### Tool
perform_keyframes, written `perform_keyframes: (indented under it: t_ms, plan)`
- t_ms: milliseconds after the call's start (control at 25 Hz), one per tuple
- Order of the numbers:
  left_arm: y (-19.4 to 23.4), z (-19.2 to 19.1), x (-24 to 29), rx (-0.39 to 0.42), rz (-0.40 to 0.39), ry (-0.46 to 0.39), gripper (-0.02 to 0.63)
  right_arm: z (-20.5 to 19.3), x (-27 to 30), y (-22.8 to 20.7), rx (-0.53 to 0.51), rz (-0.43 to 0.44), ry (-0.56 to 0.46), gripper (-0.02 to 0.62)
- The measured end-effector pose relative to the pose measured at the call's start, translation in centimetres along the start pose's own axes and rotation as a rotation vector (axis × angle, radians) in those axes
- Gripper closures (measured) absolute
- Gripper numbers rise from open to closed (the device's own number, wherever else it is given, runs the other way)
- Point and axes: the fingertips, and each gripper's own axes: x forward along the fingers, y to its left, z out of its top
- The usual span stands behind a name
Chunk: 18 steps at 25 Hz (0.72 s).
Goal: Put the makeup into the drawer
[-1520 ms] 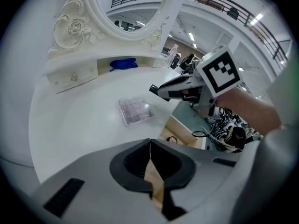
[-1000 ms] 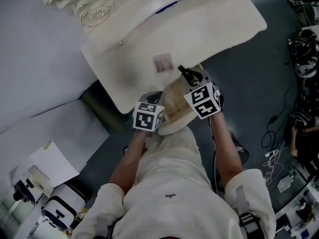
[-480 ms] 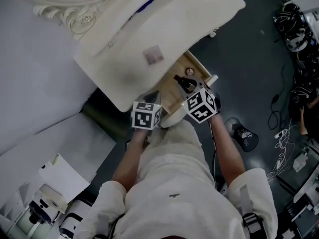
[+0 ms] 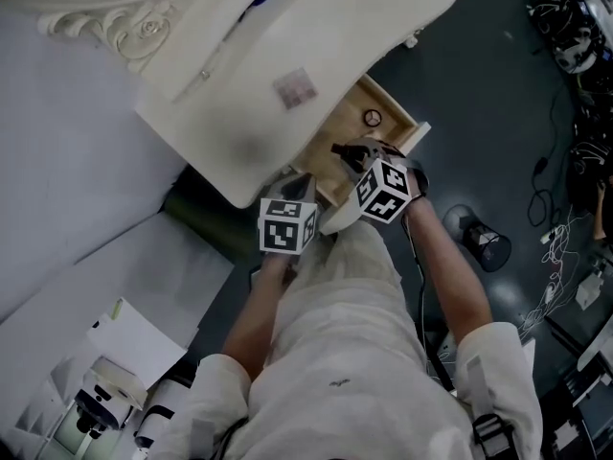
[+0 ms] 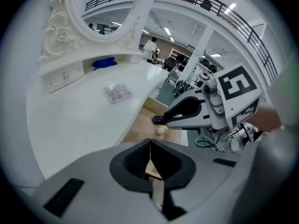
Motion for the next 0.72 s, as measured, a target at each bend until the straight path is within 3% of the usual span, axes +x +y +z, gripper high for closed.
perform_keyframes:
  t_ms: [360, 720]
  plan:
    - [2.5, -1.0, 2.6, -0.047, 0.029, 0.025, 0.595, -1.0, 6.5, 0.9, -0.215, 0.162, 0.047, 0.506]
    - [3.1, -1.1, 4.8, -0.058, 0.044, 0.049, 0.595, -1.9, 11.6, 1.2, -0.294, 0.283, 0.079, 0.506]
